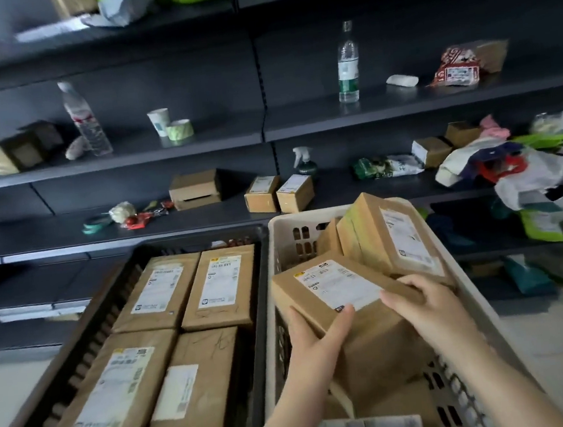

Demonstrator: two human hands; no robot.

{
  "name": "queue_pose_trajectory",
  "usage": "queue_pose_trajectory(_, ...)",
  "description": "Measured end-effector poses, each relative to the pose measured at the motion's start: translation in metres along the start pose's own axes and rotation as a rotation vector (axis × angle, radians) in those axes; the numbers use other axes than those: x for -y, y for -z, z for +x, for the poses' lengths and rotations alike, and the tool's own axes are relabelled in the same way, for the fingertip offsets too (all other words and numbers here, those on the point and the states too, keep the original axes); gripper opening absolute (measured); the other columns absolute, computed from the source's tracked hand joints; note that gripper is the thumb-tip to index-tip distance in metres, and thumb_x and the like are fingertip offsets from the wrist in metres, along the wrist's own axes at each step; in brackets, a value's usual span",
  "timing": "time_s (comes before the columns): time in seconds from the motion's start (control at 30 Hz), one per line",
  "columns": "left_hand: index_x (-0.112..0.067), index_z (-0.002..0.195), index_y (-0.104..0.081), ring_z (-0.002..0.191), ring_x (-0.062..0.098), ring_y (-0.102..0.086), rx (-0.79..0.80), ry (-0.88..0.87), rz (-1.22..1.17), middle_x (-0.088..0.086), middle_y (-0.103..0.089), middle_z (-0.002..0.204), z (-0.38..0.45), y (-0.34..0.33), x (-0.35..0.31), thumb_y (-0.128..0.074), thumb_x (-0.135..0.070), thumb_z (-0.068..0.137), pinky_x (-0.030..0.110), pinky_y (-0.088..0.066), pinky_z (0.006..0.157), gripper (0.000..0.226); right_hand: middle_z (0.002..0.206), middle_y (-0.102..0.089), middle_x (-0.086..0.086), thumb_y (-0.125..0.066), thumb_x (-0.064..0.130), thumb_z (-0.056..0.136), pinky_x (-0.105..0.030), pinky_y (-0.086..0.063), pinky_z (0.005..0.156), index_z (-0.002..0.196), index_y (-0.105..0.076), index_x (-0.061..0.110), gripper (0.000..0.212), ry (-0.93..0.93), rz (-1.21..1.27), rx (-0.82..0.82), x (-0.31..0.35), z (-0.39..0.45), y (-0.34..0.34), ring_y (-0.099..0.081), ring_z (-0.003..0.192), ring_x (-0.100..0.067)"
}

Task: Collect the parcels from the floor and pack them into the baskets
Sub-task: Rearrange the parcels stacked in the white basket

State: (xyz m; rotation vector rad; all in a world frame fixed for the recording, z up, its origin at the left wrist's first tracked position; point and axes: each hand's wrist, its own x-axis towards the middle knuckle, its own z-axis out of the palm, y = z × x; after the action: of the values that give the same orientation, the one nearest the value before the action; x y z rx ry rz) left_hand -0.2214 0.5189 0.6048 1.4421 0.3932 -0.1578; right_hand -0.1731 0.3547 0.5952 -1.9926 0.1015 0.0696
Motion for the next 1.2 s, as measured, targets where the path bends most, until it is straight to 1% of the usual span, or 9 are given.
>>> queue_pose_trajectory(0.23,-0.063,0.120,-0.036,0.095,0.002,-0.062,-0.018,-0.221,-0.038,-0.031,-0.066,0.095,0.005,0.029,-0.027,-0.072,-0.024,0.076,0.021,-0.049,0.074,0.069,0.087,-0.066,0.020,-0.070,0.039,0.076,-0.024,-0.049,0.066,0.095,-0.058,0.038,0.022,0.196,0.244,-0.105,0.032,-0.017,-0.015,-0.062,0.081,0.001)
queue_pose_trajectory(0.4,-0.050,0.137,-0.030,0.104,0.007,-0.053,-0.021,-0.342,0.053,-0.019,-0.055,0.117,0.046,0.052,-0.076,-0.070,-0.021,0.079,0.025,-0.043,0.077,0.076,0.099,-0.059,0.024,-0.067,0.040,0.079,-0.019,-0.050,0.072,0.109,-0.049,0.041,0.034,0.254,0.275,-0.125,0.061,0.006,-0.037,-0.058,0.089,0.009)
queue_pose_trajectory(0.47,-0.043,0.139,-0.034,0.106,0.010,-0.054,0.028,-0.307,0.049,-0.013,-0.056,0.122,0.070,0.055,-0.082,-0.068,-0.018,0.080,0.027,-0.044,0.080,0.073,0.103,-0.055,0.025,-0.065,0.043,0.081,-0.027,-0.053,0.081,0.124,-0.048,0.033,0.047,0.230,0.243,-0.138,0.061,0.022,-0.042,-0.056,0.091,0.005)
queue_pose_trajectory(0.53,-0.041,0.139,-0.035,0.104,0.010,-0.054,0.071,-0.255,0.053,-0.013,-0.058,0.118,0.094,0.055,-0.079,-0.067,-0.016,0.081,0.027,-0.044,0.076,0.071,0.113,-0.056,0.016,-0.061,0.045,0.084,-0.036,-0.051,0.091,0.135,-0.043,0.025,0.058,0.183,0.173,-0.144,0.057,0.039,-0.047,-0.054,0.098,-0.003)
queue_pose_trajectory(0.63,-0.036,0.142,-0.030,0.099,0.010,-0.054,0.090,-0.166,0.083,-0.012,-0.058,0.113,0.123,0.052,-0.062,-0.067,-0.015,0.081,0.027,-0.044,0.075,0.074,0.140,-0.046,-0.001,-0.055,0.045,0.089,-0.032,-0.038,0.100,0.143,-0.032,0.016,0.066,0.154,-0.054,-0.116,0.045,0.063,-0.057,-0.046,0.124,-0.018)
queue_pose_trajectory(0.83,-0.022,0.148,-0.017,0.126,0.022,-0.042,-0.138,-0.194,0.381,0.002,-0.037,0.147,0.165,0.058,-0.037,-0.059,-0.028,0.089,0.036,-0.036,0.101,0.072,0.154,-0.022,-0.006,-0.052,0.046,0.090,-0.032,-0.032,0.106,0.149,-0.008,0.012,0.082,0.220,-0.378,0.027,0.043,0.100,-0.082,-0.031,0.136,-0.022)
queue_pose_trajectory(1.0,-0.017,0.140,-0.035,0.125,0.025,-0.048,-0.245,-0.347,0.509,0.005,-0.050,0.137,0.171,0.058,-0.038,-0.051,-0.021,0.093,0.043,-0.042,0.102,0.050,0.156,-0.017,-0.010,-0.052,0.047,0.090,-0.035,-0.033,0.107,0.149,-0.003,0.009,0.086,0.240,-0.505,0.071,0.052,0.116,-0.089,-0.032,0.137,-0.025)
queue_pose_trajectory(1.13,-0.022,0.136,-0.041,0.124,0.017,-0.046,-0.294,-0.470,0.511,-0.003,-0.050,0.135,0.137,0.050,-0.033,-0.055,-0.026,0.089,0.039,-0.043,0.101,0.049,0.151,-0.030,-0.003,-0.055,0.044,0.089,-0.025,-0.029,0.100,0.148,-0.017,0.016,0.076,0.377,-0.315,-0.003,0.044,0.091,-0.070,-0.034,0.134,-0.017)
queue_pose_trajectory(1.2,-0.029,0.123,-0.048,0.110,0.006,-0.051,-0.337,-0.600,0.476,-0.014,-0.055,0.117,0.105,0.049,-0.023,-0.057,-0.033,0.081,0.027,-0.047,0.089,0.043,0.141,-0.043,0.000,-0.055,0.045,0.088,-0.023,-0.033,0.097,0.141,-0.033,0.019,0.063,0.449,-0.220,-0.082,0.029,0.067,-0.051,-0.042,0.126,-0.013)
